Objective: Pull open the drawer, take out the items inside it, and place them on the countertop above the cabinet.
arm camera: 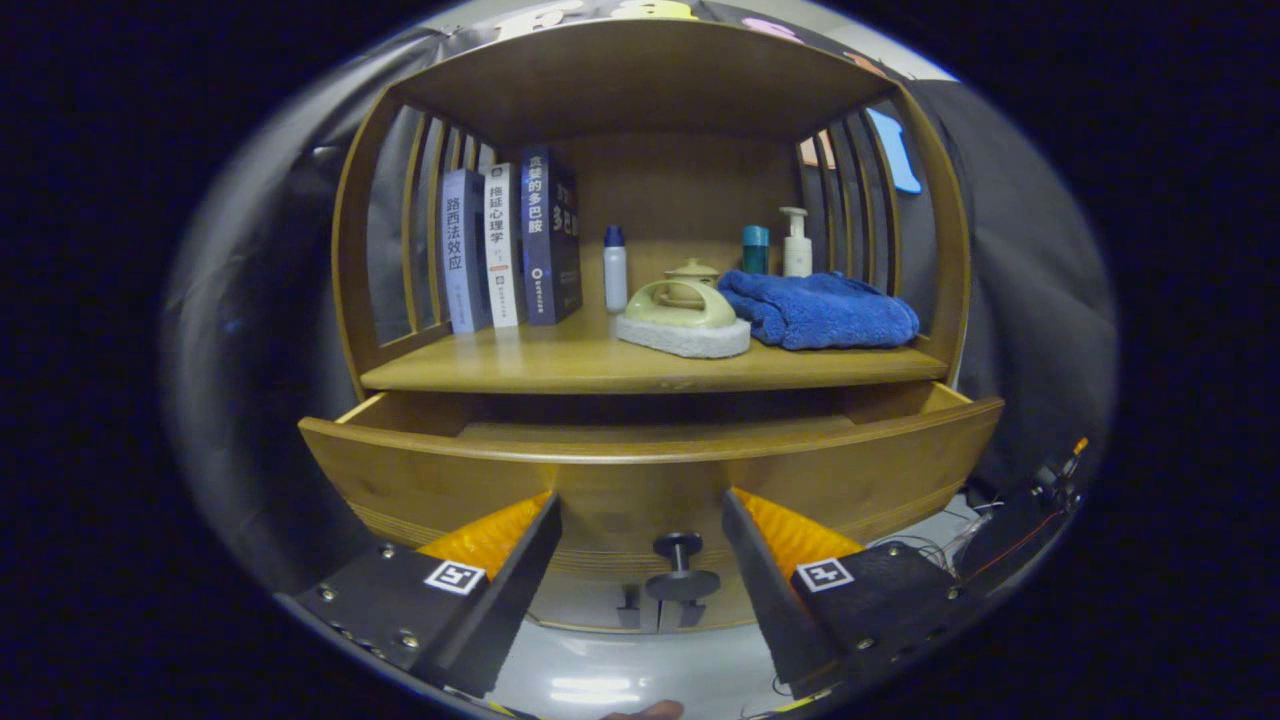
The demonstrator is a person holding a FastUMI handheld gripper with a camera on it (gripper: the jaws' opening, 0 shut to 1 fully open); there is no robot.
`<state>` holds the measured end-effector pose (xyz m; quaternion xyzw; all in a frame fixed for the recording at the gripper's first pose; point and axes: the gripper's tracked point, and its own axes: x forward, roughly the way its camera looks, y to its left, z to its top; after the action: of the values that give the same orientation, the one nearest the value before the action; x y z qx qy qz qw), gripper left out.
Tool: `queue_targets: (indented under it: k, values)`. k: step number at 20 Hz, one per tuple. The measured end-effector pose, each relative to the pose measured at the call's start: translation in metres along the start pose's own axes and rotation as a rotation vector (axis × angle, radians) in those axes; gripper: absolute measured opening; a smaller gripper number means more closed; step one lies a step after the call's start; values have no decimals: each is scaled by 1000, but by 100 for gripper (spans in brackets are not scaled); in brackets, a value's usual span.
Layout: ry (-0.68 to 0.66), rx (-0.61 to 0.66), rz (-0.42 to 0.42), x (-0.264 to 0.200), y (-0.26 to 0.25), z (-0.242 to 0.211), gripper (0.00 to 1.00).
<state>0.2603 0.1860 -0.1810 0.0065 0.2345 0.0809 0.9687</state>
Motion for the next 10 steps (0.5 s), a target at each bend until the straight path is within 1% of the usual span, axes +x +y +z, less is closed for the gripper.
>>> queue_targets:
  k: [4, 10]
  values:
    - [-7, 5, 1, 19, 1, 6, 97]
    - [-22, 28, 8, 34, 0, 12, 97]
